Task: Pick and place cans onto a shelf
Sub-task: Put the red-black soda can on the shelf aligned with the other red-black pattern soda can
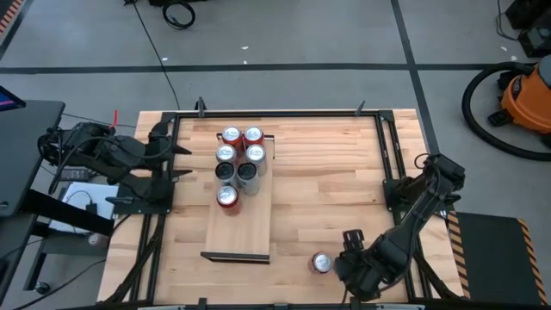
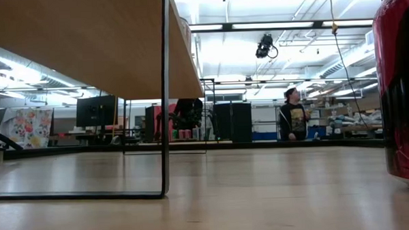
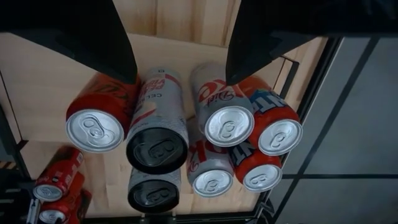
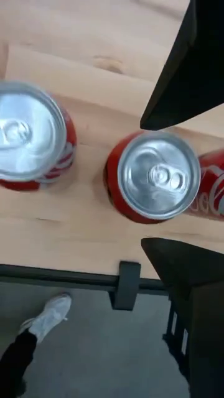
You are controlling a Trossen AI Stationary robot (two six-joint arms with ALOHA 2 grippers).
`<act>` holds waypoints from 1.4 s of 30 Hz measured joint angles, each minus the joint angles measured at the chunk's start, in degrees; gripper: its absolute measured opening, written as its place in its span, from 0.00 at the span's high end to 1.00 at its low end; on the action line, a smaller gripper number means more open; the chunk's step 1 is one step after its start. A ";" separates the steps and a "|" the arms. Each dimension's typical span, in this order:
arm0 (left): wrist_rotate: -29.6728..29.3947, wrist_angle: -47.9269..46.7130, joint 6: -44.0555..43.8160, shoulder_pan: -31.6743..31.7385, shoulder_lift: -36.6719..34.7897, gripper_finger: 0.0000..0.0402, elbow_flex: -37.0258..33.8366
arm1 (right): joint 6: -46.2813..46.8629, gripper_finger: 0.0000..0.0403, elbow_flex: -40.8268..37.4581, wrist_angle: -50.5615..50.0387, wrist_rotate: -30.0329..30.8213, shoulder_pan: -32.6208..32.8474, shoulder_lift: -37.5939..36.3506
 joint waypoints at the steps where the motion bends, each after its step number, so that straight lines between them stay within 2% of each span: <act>1: 0.00 0.00 -0.14 0.00 0.02 0.36 0.00 | 0.50 0.24 -0.63 0.63 0.11 0.29 0.00; 9: -0.57 -0.04 -1.36 0.00 0.00 0.36 0.00 | 3.23 0.23 -4.16 2.13 0.98 0.49 -0.09; 18: -0.55 -0.04 -3.00 0.00 0.01 0.36 0.00 | 3.10 0.24 -4.29 2.24 2.19 0.33 -0.07; 26: -0.52 -0.04 -3.58 0.00 0.02 0.36 0.00 | 2.88 0.24 -0.28 0.36 2.92 0.33 0.00; 35: -0.50 -0.04 -2.45 0.00 0.02 0.36 0.00 | 3.84 0.24 0.05 5.14 -6.48 -2.23 -0.02; 39: -0.49 -0.13 -2.43 0.00 0.02 0.36 0.00 | 3.51 0.23 0.05 5.08 -6.54 -3.76 -0.02; 42: -0.48 -0.17 -2.42 0.01 0.02 0.36 0.00 | 2.04 0.18 0.05 5.28 -7.00 -5.38 -0.02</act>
